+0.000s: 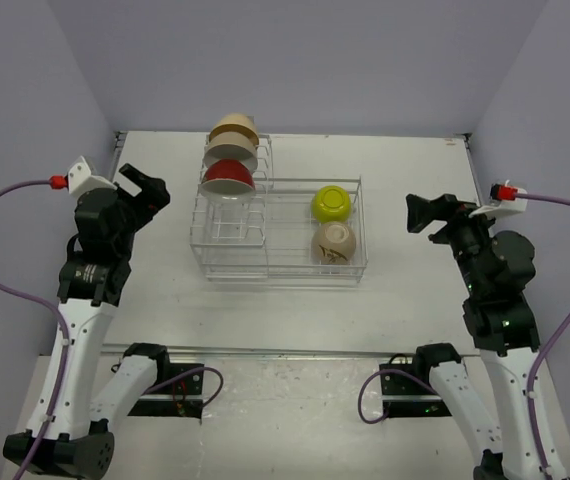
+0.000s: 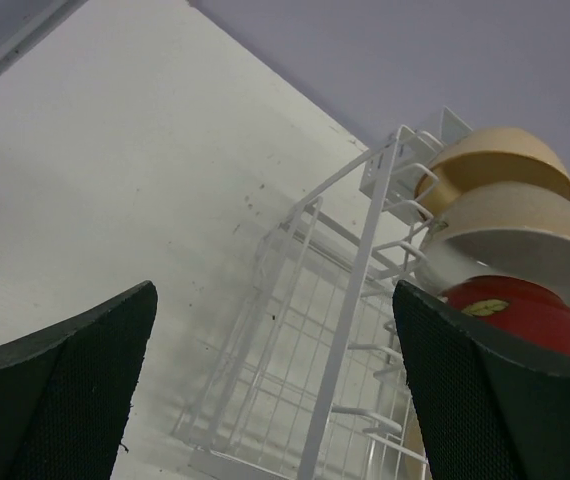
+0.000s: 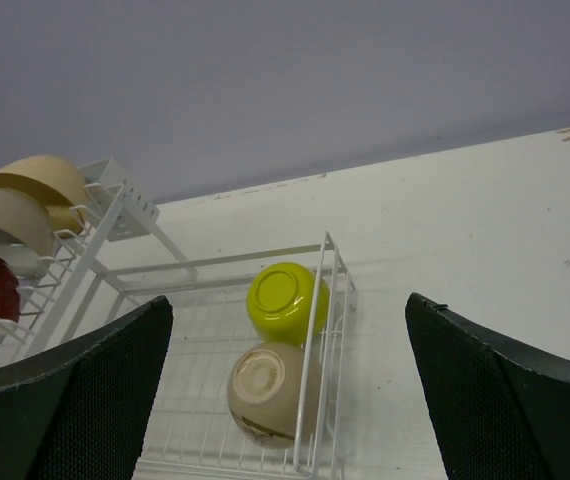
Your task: Unload the bowls from the dish rack
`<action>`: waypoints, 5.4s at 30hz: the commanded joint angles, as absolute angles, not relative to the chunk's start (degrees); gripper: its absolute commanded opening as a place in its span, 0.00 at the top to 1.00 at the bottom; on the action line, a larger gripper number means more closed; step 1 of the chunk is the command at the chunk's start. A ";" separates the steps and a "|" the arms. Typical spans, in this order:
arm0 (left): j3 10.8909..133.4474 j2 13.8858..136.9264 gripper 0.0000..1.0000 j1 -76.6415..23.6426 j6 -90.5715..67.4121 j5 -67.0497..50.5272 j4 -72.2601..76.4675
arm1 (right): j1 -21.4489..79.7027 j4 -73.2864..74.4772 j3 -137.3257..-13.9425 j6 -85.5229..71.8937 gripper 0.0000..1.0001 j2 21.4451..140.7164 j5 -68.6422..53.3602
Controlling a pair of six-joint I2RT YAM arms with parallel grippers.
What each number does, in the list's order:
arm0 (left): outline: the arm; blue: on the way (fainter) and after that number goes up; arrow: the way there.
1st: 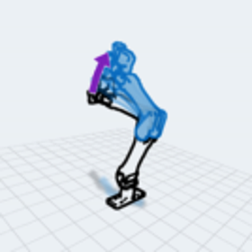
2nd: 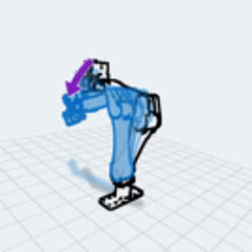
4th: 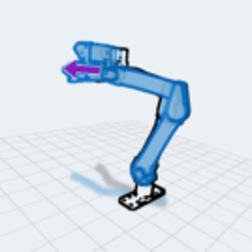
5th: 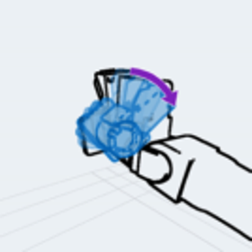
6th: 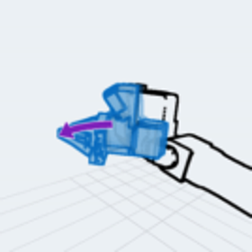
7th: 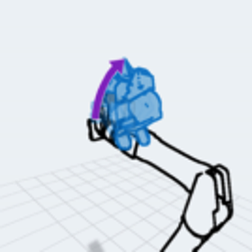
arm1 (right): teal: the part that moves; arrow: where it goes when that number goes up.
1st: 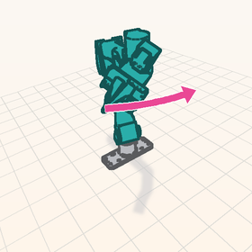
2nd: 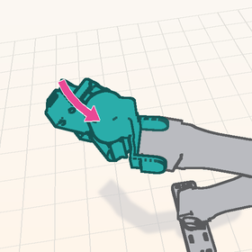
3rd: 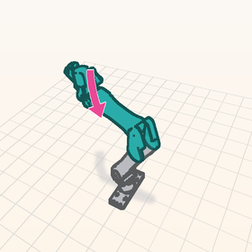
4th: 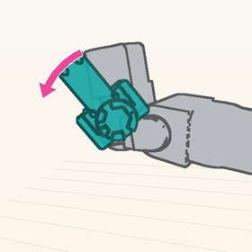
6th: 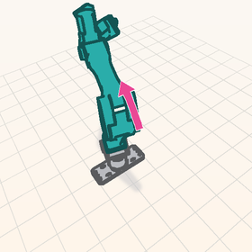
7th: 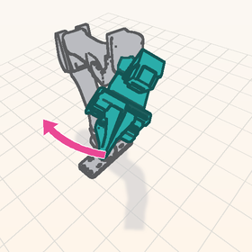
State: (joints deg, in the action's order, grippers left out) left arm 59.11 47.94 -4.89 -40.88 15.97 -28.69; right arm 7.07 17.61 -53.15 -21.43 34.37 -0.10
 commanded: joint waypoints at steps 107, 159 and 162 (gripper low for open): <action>40.52 33.75 0.26 -21.09 -91.76 8.78 -5.27 | 46.32 17.75 -65.48 -15.82 0.01 48.35 24.25; 52.21 52.12 0.32 -35.42 -87.45 25.39 -6.16 | 46.05 15.29 -65.39 -10.28 0.01 41.66 27.68; 51.50 52.73 0.32 -36.03 -87.89 26.54 -4.66 | 45.97 15.21 -64.78 -9.93 0.01 41.13 28.04</action>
State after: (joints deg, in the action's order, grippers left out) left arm 52.07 52.34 -35.24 -86.54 22.96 -7.70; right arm 46.11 16.84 -65.32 -11.16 41.89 26.28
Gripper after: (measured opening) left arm 0.685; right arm 0.987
